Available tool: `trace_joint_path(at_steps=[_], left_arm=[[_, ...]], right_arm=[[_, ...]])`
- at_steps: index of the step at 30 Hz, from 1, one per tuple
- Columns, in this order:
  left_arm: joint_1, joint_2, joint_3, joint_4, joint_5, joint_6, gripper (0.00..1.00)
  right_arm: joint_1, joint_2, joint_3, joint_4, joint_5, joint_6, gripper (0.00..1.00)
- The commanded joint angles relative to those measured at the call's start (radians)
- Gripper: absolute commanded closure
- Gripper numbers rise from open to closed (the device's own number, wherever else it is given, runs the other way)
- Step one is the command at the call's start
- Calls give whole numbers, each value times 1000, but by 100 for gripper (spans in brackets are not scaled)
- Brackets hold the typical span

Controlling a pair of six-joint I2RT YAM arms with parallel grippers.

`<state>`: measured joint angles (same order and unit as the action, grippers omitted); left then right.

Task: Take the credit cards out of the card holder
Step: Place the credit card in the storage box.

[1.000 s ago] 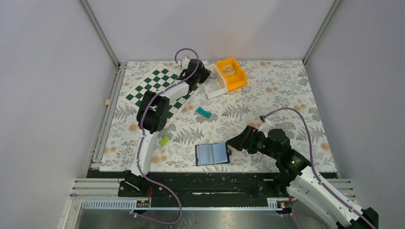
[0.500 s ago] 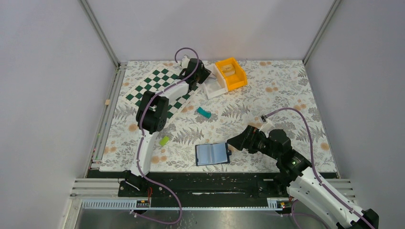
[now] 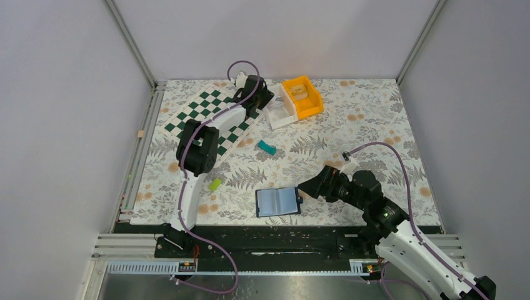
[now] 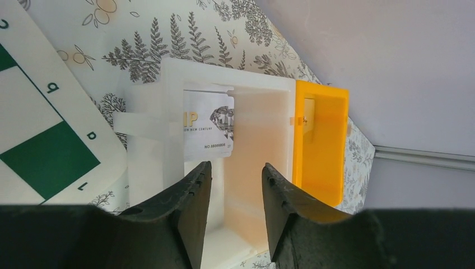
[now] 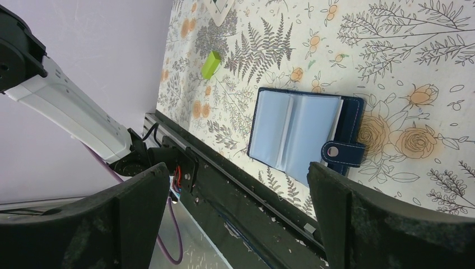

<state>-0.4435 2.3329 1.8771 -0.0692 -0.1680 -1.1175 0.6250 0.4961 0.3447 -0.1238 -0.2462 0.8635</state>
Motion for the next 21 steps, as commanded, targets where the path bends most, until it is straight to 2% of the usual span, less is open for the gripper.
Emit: trace_joint_path(at_steps=[1,8,13,17,21], left_arm=[[12,-78,29,-29,-41,41,61],[12,-151,28,-50,0,118,60],[14,-277,-39,-101,127,204,58],[14,-423,-162,-153,299,274,57],[14,-592,-322,-256,372,358,57]], right_arm=[[-6,-9,44,4,18,-11,1],[-6,12,50,-22,29,15,1],[-5,69,91,-76,27,18,1],[-6,134,160,-142,21,13,12],[-4,206,184,-123,-16,55,22]])
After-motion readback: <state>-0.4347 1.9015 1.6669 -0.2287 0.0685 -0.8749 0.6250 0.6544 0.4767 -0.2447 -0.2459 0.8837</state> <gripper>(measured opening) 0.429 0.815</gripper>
